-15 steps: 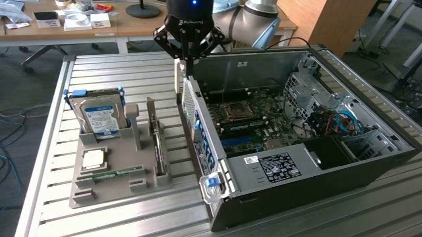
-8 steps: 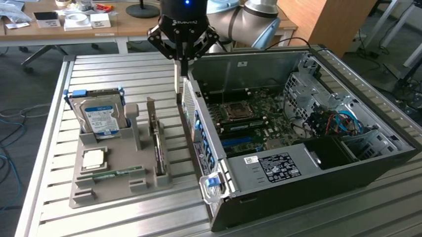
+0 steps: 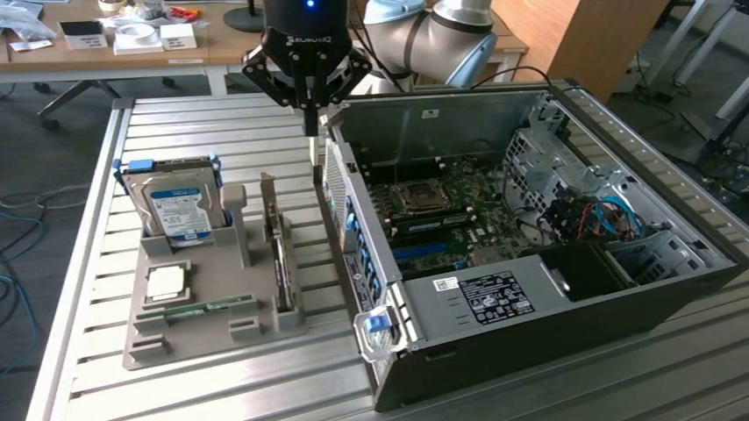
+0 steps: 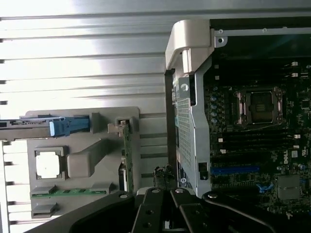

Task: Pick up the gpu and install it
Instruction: 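Reach for the gpu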

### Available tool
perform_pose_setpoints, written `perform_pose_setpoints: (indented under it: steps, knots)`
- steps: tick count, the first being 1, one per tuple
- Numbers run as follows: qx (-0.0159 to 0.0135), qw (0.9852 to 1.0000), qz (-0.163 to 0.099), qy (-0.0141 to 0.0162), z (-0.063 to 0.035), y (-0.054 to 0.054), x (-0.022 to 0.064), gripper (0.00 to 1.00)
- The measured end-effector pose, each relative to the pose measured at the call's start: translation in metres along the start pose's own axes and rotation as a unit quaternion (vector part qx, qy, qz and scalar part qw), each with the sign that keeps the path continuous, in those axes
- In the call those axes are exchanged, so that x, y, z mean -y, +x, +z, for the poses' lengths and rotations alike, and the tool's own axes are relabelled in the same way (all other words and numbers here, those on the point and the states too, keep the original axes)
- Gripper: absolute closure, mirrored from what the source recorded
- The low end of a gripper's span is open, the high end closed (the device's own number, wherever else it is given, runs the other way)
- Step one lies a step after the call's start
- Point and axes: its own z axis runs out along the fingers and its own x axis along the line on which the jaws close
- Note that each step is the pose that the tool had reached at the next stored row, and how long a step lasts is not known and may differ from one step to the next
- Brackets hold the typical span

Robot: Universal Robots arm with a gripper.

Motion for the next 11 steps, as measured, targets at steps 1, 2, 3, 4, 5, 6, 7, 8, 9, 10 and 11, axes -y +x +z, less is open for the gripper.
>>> perform_pose_setpoints:
  steps: [1, 2, 3, 4, 5, 6, 7, 8, 9, 10, 11]
  knots:
    - [0.0000, 1.0000, 0.000, 0.0000, -0.0001, 0.001, 0.0001, 0.89]
    - [0.0000, 1.0000, 0.000, 0.0000, -0.0001, 0.003, 0.0002, 0.89]
    - [0.0000, 1.0000, 0.000, 0.0000, -0.0001, 0.004, 0.0003, 0.89]
    - [0.0000, 1.0000, 0.000, 0.0000, -0.0002, 0.005, 0.0004, 0.89]
    - [0.0000, 1.0000, 0.000, 0.0000, -0.0002, 0.007, 0.0005, 0.89]
    - [0.0000, 1.0000, 0.000, 0.0000, -0.0002, 0.008, 0.0006, 0.89]
    - [0.0000, 1.0000, 0.000, 0.0000, -0.0002, 0.008, 0.0006, 0.89]
    - [0.0000, 1.0000, 0.000, 0.0000, -0.0002, 0.009, 0.0007, 0.89]
    - [0.0000, 1.0000, 0.000, 0.0000, -0.0003, 0.010, 0.0008, 0.89]
    - [0.0000, 1.0000, 0.000, 0.0000, -0.0003, 0.012, 0.0009, 0.89]
    - [0.0000, 1.0000, 0.000, 0.0000, -0.0003, 0.013, 0.0010, 0.89]
